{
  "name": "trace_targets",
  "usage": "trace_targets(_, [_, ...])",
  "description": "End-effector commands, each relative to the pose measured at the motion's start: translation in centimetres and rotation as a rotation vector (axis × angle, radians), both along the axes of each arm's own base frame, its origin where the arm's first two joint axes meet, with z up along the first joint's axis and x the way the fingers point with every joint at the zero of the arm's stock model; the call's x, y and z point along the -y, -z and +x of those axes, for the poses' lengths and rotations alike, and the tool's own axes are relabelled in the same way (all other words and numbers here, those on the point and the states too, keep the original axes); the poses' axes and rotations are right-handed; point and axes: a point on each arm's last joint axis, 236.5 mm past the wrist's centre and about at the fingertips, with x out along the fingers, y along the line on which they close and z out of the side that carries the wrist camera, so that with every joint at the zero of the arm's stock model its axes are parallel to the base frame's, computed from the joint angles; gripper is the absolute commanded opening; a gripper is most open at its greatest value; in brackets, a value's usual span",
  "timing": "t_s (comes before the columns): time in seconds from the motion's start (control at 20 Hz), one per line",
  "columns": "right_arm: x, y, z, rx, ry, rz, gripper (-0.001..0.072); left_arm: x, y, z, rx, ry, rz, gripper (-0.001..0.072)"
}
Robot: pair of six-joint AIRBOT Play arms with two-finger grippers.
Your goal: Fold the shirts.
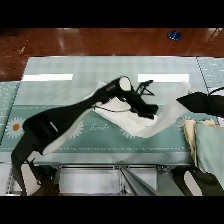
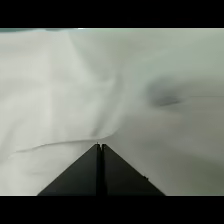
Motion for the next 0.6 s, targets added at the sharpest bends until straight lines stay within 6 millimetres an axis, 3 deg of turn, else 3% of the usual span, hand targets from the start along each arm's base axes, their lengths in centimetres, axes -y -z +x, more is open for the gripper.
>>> trace_targets(0.0, [-2.8,0.4,0.5,-0.007,-0.09,0.038,0.0019,-6.7,-5.1,7.7,0.048,-0.129,-0.05,0.0018])
trace_targets(0.1, [-5.7,0.9,1.5,-0.009,-0.148,0.061,0.0019,-13.7,-9.4,13.4,0.149,-0.265,-0.049,0.0018])
trace_targets(0.15, [-7.3,1.0,2.3,-0.007,-0.176,0.069,0.0019,-18.4,-11.0,15.7,0.203,-0.339,-0.006,0.0018])
trace_targets(0.25, [-11.1,0.9,4.6,0.001,-0.246,0.077,0.0019,-28.1,-13.6,18.0,0.291,-0.464,0.112,0.0019])
trace_targets(0.35, [-15.2,1.1,7.2,-0.008,-0.311,0.092,0.0019,-36.3,-17.0,18.0,0.361,-0.576,0.191,0.0019])
trace_targets(0.4, [-17.5,1.4,8.4,-0.02,-0.344,0.104,0.002,-39.5,-18.9,17.7,0.414,-0.625,0.219,0.0019])
trace_targets(0.45, [-19.6,1.9,9.5,-0.035,-0.372,0.119,0.002,-42.4,-21.1,17.0,0.478,-0.678,0.251,0.0019])
trace_targets(0.55, [-23.7,3.4,11.5,-0.059,-0.421,0.136,0.002,-46.2,-24.4,14.8,0.587,-0.739,0.329,0.0019])
